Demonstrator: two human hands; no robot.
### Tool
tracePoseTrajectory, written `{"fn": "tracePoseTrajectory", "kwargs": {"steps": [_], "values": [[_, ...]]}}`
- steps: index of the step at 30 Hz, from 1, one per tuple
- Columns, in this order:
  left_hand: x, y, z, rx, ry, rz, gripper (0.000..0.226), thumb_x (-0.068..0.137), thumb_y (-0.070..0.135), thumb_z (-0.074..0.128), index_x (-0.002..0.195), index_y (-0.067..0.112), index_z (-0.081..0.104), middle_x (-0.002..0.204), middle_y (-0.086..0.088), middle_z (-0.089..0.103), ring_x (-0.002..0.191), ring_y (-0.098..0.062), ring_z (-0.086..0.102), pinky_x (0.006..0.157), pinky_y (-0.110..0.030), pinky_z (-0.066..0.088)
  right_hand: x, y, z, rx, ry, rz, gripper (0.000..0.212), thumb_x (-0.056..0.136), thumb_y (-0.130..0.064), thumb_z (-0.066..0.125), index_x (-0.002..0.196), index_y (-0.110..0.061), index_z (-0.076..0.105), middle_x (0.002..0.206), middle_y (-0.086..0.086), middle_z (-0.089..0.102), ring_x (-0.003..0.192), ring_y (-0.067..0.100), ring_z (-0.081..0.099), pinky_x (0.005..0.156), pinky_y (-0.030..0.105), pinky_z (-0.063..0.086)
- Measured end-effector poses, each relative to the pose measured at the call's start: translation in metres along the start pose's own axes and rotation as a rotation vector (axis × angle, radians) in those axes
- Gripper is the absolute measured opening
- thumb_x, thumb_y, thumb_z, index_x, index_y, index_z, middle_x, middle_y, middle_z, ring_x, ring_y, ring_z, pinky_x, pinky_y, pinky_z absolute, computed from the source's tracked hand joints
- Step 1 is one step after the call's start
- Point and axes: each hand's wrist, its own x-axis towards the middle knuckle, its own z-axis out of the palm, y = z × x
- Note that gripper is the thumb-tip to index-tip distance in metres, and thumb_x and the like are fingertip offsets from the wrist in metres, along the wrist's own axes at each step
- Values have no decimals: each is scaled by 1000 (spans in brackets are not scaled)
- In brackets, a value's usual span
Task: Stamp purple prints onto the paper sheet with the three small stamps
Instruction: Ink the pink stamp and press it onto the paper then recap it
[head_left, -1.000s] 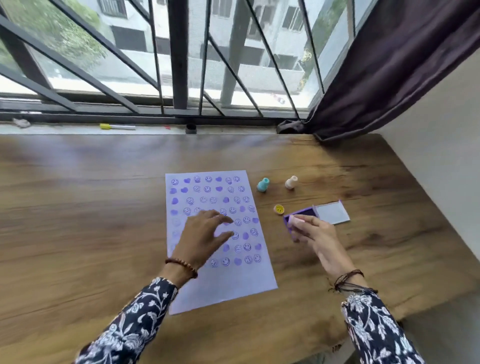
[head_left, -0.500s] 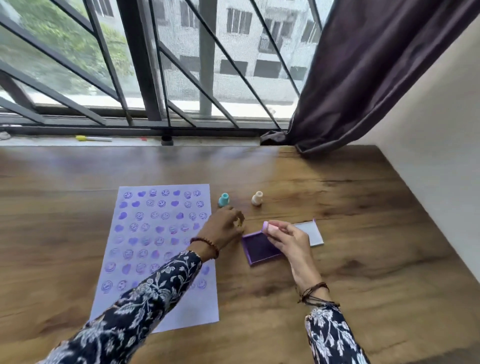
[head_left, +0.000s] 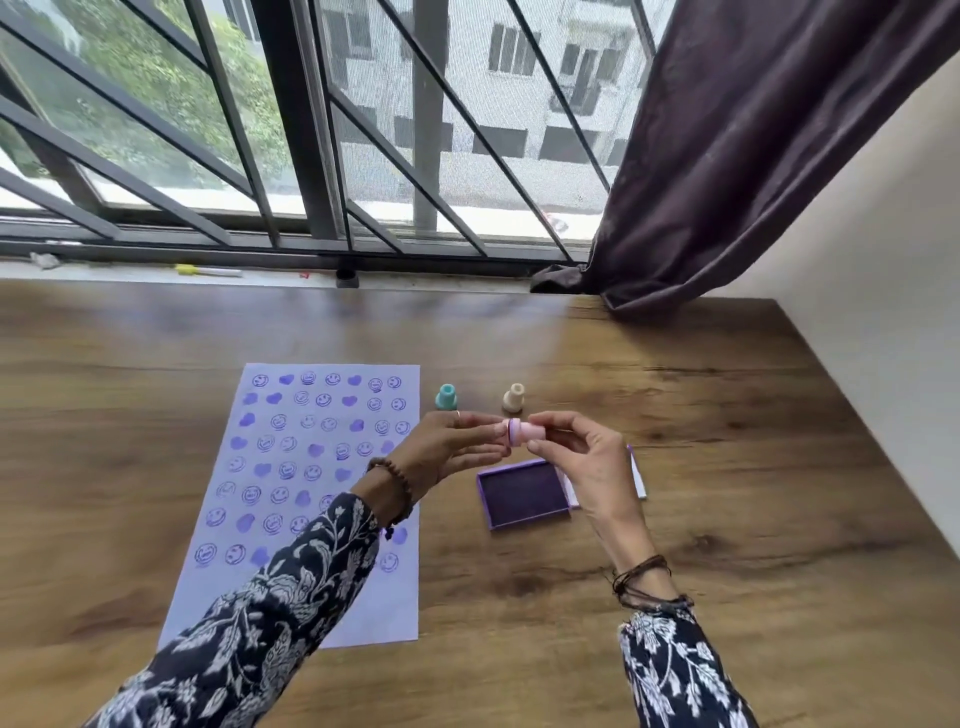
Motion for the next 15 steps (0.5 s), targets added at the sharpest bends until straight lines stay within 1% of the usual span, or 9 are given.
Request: {"fn": "tracePoseTrajectory", "kwargs": {"steps": [2,4,7,8,10,11,13,14,15], "values": [[-1,0,3,6,-1,38,11,79,7,63,85,12,70,74,-3,76,74,-13,71,65,-14,55,-1,-5,-3,-19,0,-34,29,69,10,70,85,-14,69,85,7,71,75,1,68,73,10,53],[-2,1,6,-1,12,80,13,77,5,64,88,10,70,75,-4,76,75,-16,71,65,-15,55,-2,-9,-4,-63,23,-77,31,67,8,72,82,-18,70,84,6,72,77,6,69,74,13,53],[-3,3,10,19,29,101,14,78,4,64,91,5,68,76,-6,75,73,-17,71,65,-15,56,-2,-12,-6,-131,50,-107,37,65,3,75,73,-32,71,78,-7,72,74,3,68,74,13,53],[-3,3,12,28,24,100,16,78,5,64,94,4,68,77,-6,75,74,-16,71,65,-15,56,-1,-13,-8,-137,45,-99,36,64,2,76,71,-33,71,77,-9,72,74,3,69,75,15,53],[-1,2,15,32,20,95,20,80,10,63,98,2,66,80,-7,73,75,-14,70,67,-14,55,2,-13,-14,-124,20,-56,31,65,0,76,75,-29,73,77,-6,74,77,9,69,78,21,55],[2,1,18,8,24,94,19,80,11,63,97,2,66,80,-6,72,74,-12,70,66,-14,55,4,-13,-16,-92,10,-33,28,67,-1,75,79,-26,73,76,-6,74,77,10,69,76,21,56],[9,-2,26,-109,47,85,12,81,8,60,90,5,67,75,-6,73,69,-11,70,65,-15,56,6,-9,-18,49,34,13,23,73,-1,71,92,-14,72,76,-5,74,74,8,68,69,16,56],[13,-5,32,-185,57,82,9,81,5,59,86,6,67,72,-6,74,68,-13,71,64,-16,57,7,-5,-18,146,70,47,26,75,-1,69,100,-8,68,79,-1,73,72,7,68,68,16,57],[17,-9,37,-246,65,86,10,81,2,58,83,7,66,71,-7,75,68,-14,71,65,-17,58,7,-2,-19,240,106,86,29,76,-3,68,104,-5,65,83,1,72,73,7,68,67,16,57]]}}
